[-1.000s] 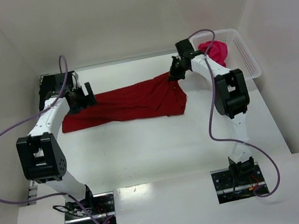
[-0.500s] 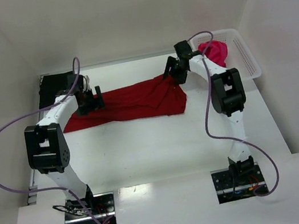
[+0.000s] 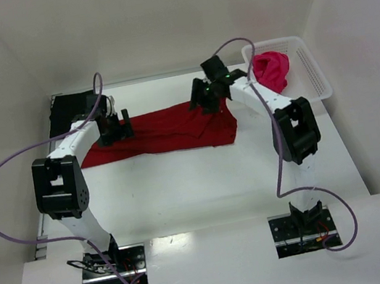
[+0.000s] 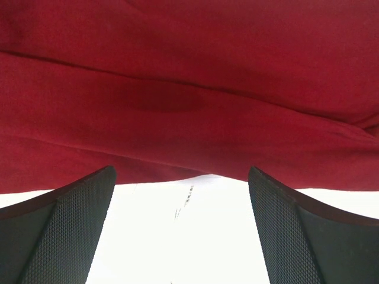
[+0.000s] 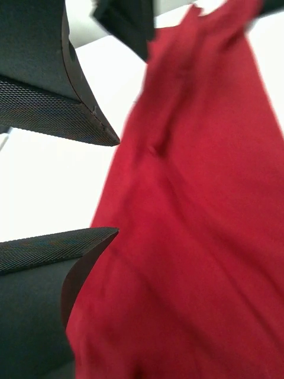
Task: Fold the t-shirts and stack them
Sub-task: Fold the other side of the tshirt into a rectangle
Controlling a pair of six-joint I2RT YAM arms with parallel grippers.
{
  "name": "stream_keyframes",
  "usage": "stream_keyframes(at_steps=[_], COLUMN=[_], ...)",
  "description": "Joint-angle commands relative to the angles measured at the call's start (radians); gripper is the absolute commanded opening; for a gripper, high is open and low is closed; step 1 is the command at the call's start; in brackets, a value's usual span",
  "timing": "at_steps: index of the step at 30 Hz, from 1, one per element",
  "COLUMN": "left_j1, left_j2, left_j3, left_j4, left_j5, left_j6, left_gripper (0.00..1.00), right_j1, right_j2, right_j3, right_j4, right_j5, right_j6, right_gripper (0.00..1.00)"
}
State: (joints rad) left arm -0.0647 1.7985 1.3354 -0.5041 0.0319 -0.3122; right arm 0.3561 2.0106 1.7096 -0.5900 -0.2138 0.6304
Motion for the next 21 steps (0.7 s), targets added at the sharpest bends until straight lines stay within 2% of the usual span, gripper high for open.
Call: stream_keyframes(at_steps=[1, 6, 14, 21], left_j1=[-0.014, -0.014, -0.014, -0.014], left_j2=[0.002, -0.022, -0.042, -0.042], left_j3=[0.016, 0.007, -0.002, -0.002], left_j4=[0.018, 0.018, 0.018, 0.027], left_j5=[-0.001, -0.012, -0.023, -0.032], left_j6=[0.012, 0.012, 0.012, 0.012], left_gripper=[1.00, 1.00, 1.00, 1.00], right_j1=[0.086, 0.158, 0.167, 0.167], right_j2=[0.002, 0.002, -0.029, 0.010], right_j3=[-0.033, -0.122, -0.156, -0.133], right_j4=[-0.018, 0.004, -0.005, -0.008], right_j5=[0.017, 0.096, 0.261, 0.284], right_j6=[0.047, 0.107, 0.117, 0.107], right_gripper=[0.63, 0.56, 0.56, 0.56])
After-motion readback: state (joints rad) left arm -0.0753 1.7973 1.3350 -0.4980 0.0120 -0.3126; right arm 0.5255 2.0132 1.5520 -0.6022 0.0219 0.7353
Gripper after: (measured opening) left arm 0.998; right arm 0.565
